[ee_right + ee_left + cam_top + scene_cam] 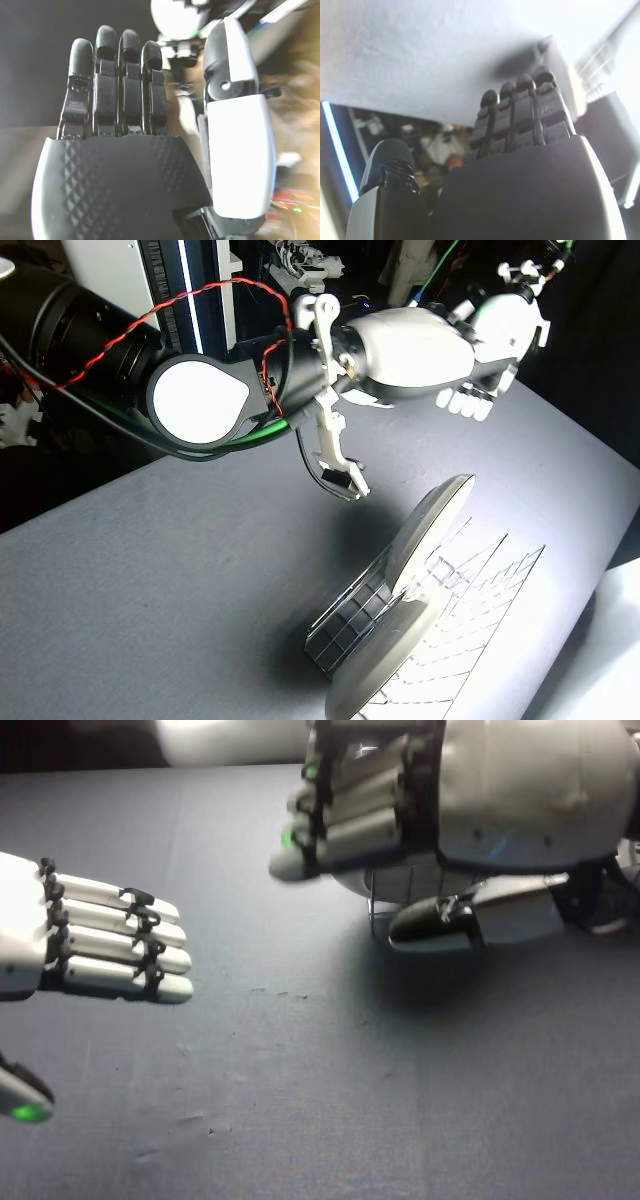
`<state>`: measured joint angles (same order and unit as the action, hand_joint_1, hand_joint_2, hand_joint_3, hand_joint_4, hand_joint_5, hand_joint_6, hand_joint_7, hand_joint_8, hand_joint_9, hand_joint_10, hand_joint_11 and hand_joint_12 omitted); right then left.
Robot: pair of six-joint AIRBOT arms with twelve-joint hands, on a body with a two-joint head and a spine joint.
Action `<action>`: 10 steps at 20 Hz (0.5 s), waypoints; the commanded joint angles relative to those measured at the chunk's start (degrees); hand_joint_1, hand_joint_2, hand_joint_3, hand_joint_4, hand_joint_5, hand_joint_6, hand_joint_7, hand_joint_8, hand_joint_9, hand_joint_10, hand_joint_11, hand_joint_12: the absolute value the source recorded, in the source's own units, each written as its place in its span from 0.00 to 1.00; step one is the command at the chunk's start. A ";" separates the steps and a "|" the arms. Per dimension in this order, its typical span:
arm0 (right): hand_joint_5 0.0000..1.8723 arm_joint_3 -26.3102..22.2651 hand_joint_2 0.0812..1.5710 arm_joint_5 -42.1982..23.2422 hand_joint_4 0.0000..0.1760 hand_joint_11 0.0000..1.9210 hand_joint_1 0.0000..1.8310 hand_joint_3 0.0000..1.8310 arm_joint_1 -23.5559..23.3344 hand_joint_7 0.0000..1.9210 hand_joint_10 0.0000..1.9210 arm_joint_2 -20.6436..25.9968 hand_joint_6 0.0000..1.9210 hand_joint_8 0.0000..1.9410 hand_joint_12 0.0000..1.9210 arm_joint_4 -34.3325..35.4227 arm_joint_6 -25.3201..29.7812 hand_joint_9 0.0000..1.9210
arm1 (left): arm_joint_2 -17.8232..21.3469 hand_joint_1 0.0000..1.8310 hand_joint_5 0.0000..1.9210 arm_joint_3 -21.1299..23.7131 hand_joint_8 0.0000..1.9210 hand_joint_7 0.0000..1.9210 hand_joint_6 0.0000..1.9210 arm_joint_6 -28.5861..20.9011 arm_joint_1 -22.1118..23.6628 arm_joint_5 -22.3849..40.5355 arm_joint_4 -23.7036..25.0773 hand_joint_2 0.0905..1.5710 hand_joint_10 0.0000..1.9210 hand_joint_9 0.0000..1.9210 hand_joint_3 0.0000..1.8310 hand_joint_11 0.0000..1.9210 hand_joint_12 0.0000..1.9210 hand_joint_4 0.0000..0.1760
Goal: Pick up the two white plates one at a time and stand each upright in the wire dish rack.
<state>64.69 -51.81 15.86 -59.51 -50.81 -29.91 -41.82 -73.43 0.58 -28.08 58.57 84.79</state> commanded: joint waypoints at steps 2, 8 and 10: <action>0.33 -0.22 0.73 -8.88 0.00 0.02 0.48 0.00 -0.40 0.35 0.04 0.51 0.01 0.01 0.65 2.14 -0.96 0.32 | 2.19 0.00 0.08 1.04 0.00 0.09 0.00 1.75 1.87 4.89 -2.26 0.73 0.00 0.07 0.00 0.00 0.21 0.00; 0.42 -2.82 0.72 -10.73 0.00 0.12 0.49 0.00 -0.21 0.45 0.07 3.74 0.03 0.03 0.67 0.16 -1.44 0.41 | 4.99 0.00 0.19 1.70 0.00 0.26 0.00 -3.32 7.21 6.48 3.39 0.75 0.01 0.25 0.00 0.01 0.59 0.00; 0.47 -3.38 0.71 -11.29 0.00 0.15 0.50 0.00 -0.20 0.49 0.23 4.70 0.04 0.07 0.68 -1.49 -1.44 0.39 | 5.88 0.00 0.25 2.52 0.01 0.35 0.01 -5.09 10.54 6.66 6.52 0.76 0.03 0.33 0.00 0.05 0.72 0.00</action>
<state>61.56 -57.84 15.99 -54.94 -56.42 -30.96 -36.27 -70.59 -4.56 -17.12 63.16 96.16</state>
